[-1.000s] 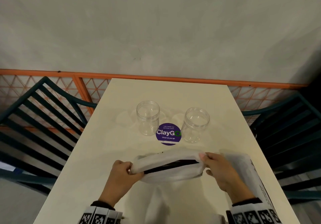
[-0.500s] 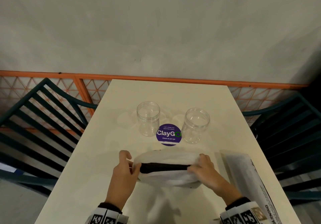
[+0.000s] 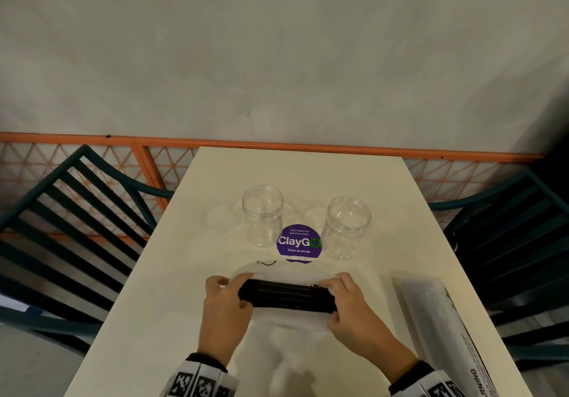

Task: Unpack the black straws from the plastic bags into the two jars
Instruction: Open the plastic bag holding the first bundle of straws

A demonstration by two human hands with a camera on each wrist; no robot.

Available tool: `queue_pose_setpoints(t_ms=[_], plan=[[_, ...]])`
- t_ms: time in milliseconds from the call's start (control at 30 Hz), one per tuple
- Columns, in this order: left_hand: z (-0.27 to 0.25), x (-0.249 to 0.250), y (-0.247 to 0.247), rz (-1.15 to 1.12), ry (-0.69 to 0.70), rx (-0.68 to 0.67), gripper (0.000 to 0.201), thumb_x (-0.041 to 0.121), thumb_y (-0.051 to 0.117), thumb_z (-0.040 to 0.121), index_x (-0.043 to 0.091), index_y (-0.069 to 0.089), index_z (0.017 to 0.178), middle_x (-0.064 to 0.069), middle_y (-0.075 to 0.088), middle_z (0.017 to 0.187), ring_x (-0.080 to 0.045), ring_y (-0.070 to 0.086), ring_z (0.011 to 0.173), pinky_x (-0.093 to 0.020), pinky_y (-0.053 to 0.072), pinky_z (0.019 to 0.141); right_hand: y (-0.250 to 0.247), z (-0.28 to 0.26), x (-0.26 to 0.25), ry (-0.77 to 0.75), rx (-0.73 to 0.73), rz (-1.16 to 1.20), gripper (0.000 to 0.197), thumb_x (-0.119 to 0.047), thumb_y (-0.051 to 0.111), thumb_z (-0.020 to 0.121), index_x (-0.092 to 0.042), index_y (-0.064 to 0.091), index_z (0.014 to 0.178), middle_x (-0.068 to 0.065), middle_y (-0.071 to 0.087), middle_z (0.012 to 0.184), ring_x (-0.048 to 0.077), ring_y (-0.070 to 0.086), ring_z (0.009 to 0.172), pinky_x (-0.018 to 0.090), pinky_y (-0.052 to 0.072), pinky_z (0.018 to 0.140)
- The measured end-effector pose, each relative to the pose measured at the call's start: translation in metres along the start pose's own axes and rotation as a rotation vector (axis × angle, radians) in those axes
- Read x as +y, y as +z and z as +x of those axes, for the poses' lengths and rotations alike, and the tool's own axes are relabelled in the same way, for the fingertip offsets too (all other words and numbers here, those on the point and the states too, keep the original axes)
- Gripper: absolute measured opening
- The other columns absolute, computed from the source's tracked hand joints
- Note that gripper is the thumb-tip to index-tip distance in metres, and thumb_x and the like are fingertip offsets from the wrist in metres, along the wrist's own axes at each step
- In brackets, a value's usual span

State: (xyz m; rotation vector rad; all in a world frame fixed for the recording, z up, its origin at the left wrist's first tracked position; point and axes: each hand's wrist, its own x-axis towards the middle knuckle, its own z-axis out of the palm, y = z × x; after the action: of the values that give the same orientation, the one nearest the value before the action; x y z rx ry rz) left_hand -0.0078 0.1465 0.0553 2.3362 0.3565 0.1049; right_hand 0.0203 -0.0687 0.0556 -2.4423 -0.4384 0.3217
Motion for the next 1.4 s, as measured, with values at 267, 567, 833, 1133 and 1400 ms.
queue_pose_setpoints(t_ms=[267,567,833,1133,1400], plan=[[0.003,-0.009,-0.012,-0.149,-0.111,-0.246,0.043,-0.001,0.049,0.082,0.015,0.057,0.121,-0.005,0.048,0.111,-0.019,0.048,0.104,-0.022,0.033,0.086,-0.014,0.000,0.018,0.120,-0.036,0.145,0.052,0.006,0.045,0.081,-0.020,0.034,0.124,-0.001,0.033,0.114,0.018,0.040,0.120,0.013,0.031,0.091],[-0.002,0.003,-0.025,-0.161,0.090,-0.160,0.039,0.002,0.056,0.080,0.017,0.060,0.116,0.004,0.046,0.104,-0.006,0.051,0.090,-0.012,0.041,0.070,0.002,0.010,-0.039,-0.396,0.050,0.028,0.029,-0.018,0.048,0.089,-0.026,0.057,0.116,-0.010,0.053,0.115,0.001,0.042,0.109,0.006,0.028,0.094],[-0.012,0.033,-0.040,-0.288,0.399,-0.198,0.045,0.009,0.059,0.075,0.050,0.062,0.095,0.022,0.053,0.106,0.003,0.052,0.105,-0.006,0.043,0.083,0.006,0.039,-0.060,-0.344,-0.113,0.016,0.026,-0.015,0.060,0.077,-0.015,0.054,0.102,0.005,0.064,0.098,0.016,0.058,0.089,0.027,0.048,0.075],[0.002,0.003,-0.057,-0.517,0.126,-0.291,0.057,0.034,0.062,0.079,0.049,0.034,0.127,0.030,0.037,0.132,-0.002,0.044,0.120,-0.016,0.038,0.095,-0.038,0.026,-0.026,-0.140,-0.152,0.478,0.034,-0.003,0.058,0.083,-0.031,0.047,0.098,-0.011,0.059,0.097,-0.002,0.059,0.092,0.007,0.043,0.080],[0.011,0.021,-0.035,-0.714,0.095,-0.068,0.034,-0.008,0.066,0.073,0.024,0.077,0.071,0.005,0.077,0.082,-0.011,0.070,0.082,-0.016,0.055,0.072,-0.038,0.021,-0.019,-0.045,-0.226,0.491,0.045,-0.035,0.067,0.076,-0.031,0.047,0.116,-0.002,0.058,0.110,0.019,0.057,0.107,0.029,0.045,0.097]])
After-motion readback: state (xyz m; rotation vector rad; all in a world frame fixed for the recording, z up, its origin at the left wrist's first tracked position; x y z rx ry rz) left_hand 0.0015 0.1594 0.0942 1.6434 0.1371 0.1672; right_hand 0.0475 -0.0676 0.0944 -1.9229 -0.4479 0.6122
